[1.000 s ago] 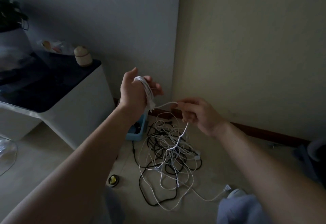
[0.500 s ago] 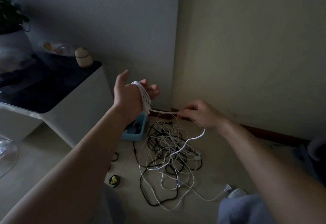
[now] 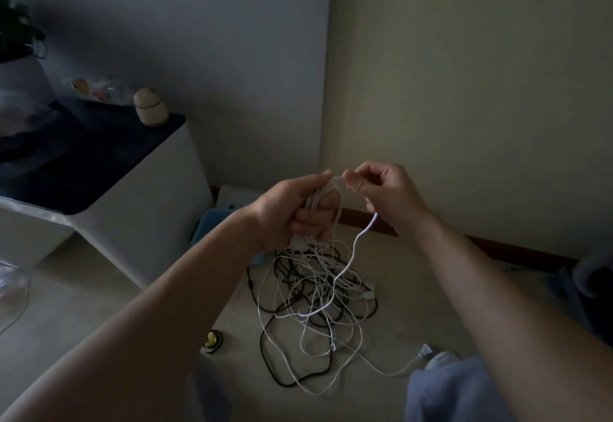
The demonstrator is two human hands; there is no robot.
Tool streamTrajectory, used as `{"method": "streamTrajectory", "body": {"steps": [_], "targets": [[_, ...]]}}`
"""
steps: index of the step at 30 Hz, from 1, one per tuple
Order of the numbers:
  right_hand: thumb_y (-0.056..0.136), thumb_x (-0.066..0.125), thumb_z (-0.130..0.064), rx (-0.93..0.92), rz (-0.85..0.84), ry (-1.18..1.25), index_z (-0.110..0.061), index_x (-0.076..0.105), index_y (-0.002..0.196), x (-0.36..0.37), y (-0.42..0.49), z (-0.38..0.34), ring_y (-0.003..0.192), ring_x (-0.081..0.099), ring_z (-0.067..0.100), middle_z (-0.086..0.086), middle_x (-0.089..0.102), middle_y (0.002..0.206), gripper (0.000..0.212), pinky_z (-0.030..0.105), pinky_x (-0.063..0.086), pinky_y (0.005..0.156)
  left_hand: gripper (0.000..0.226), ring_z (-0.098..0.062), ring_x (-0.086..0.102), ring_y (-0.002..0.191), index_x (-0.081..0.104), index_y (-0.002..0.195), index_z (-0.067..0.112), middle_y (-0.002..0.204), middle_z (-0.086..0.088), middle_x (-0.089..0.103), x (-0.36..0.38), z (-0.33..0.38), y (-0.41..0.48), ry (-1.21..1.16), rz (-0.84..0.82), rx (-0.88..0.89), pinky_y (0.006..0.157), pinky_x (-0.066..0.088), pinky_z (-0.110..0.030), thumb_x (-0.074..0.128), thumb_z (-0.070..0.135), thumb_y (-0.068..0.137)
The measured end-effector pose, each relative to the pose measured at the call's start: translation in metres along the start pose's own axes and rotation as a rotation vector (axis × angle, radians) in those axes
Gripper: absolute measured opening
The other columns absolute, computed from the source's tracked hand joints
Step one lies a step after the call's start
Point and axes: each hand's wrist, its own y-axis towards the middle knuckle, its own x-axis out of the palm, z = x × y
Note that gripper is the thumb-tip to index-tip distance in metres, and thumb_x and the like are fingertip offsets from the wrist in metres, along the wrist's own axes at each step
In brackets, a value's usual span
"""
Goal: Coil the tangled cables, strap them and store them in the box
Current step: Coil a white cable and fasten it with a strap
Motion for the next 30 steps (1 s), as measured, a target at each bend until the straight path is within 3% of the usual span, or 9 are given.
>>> {"method": "streamTrajectory", "body": {"steps": [3,7,12,16,19,22,26,28,30], "targets": [[0.095,0.068,-0.029,0.108,-0.061,0.015,-0.021,0.068,0.068,0.002,-0.001,0.012,0.045,0.033,0.009,-0.009,0.041,0.051,0.029,0.026,0.031,0.048,0.048,-0.004,0.029,0.028,0.052,0.064,0.015,0.038,0.008,0.032,-0.002,0.004,0.001,-0.229,0.136,-0.006,0.056,0.049,-0.022,0.035,0.043,0.099],[0.098,0.064,-0.029,0.066,0.028,-0.084,-0.022,0.066,0.069,0.009,-0.003,0.011,0.042,0.041,0.002,-0.016,0.049,0.046,0.03,0.027,0.038,0.05,0.039,-0.002,0.029,0.029,0.046,0.07,0.016,0.04,0.009,0.033,-0.005,0.002,-0.001,-0.245,0.27,-0.097,0.057,0.045,-0.021,0.038,0.038,0.101],[0.095,0.066,-0.036,0.028,0.16,-0.122,-0.023,0.067,0.069,0.006,-0.002,0.004,0.046,0.045,-0.002,-0.018,0.053,0.049,0.028,0.027,0.038,0.056,0.034,-0.001,0.026,0.029,0.045,0.067,0.018,0.039,0.012,0.03,0.006,0.003,-0.005,-0.229,0.062,-0.076,0.057,0.048,-0.021,0.044,0.039,0.095],[0.102,0.054,-0.038,0.216,-0.081,-0.092,-0.017,0.059,0.072,0.017,-0.013,0.014,0.044,0.041,0.006,-0.014,0.046,0.049,0.037,0.027,0.04,0.048,0.047,-0.004,0.02,0.036,0.048,0.062,0.02,0.045,0.012,0.023,0.004,0.011,-0.008,-0.443,-0.014,0.138,0.068,0.046,-0.019,0.036,0.045,0.1],[0.107,0.044,-0.035,0.347,-0.31,-0.022,-0.014,0.055,0.077,0.028,-0.022,0.019,0.047,0.039,0.01,-0.009,0.041,0.054,0.038,0.03,0.048,0.061,0.046,-0.006,0.037,0.041,0.046,0.068,0.019,0.049,0.008,0.038,-0.005,0.015,-0.008,-0.621,0.168,0.439,0.076,0.043,-0.023,0.034,0.047,0.103],[0.106,0.045,-0.037,0.392,-0.44,-0.015,-0.015,0.055,0.075,0.031,-0.025,0.018,0.044,0.036,0.012,-0.007,0.036,0.05,0.039,0.038,0.053,0.072,0.043,-0.015,0.041,0.05,0.044,0.072,0.015,0.055,0.001,0.04,-0.01,0.02,-0.004,-0.476,0.453,0.66,0.069,0.042,-0.031,0.034,0.045,0.101],[0.104,0.05,-0.035,0.348,-0.42,0.028,-0.01,0.061,0.078,0.019,-0.026,0.01,0.039,0.036,0.01,-0.006,0.041,0.048,0.037,0.026,0.043,0.05,0.035,-0.019,0.044,0.059,0.045,0.087,0.006,0.067,-0.009,0.04,-0.021,0.022,-0.001,-0.018,0.655,0.834,0.056,0.042,-0.03,0.038,0.04,0.092],[0.104,0.05,-0.029,0.238,-0.297,0.061,-0.009,0.066,0.08,0.01,-0.022,0.003,0.037,0.036,0.01,-0.007,0.043,0.045,0.035,0.024,0.035,0.045,0.045,-0.022,0.046,0.061,0.045,0.102,0.0,0.073,-0.014,0.044,-0.029,0.018,-0.001,0.203,0.698,0.806,0.057,0.045,-0.029,0.037,0.041,0.086],[0.1,0.053,-0.028,0.132,-0.249,0.073,-0.008,0.07,0.083,0.002,-0.019,-0.004,0.039,0.036,0.009,-0.009,0.041,0.044,0.031,0.028,0.034,0.049,0.052,-0.023,0.051,0.063,0.05,0.102,-0.002,0.074,-0.017,0.05,-0.033,0.011,-0.002,0.414,0.711,0.688,0.062,0.046,-0.029,0.035,0.047,0.087]]}}
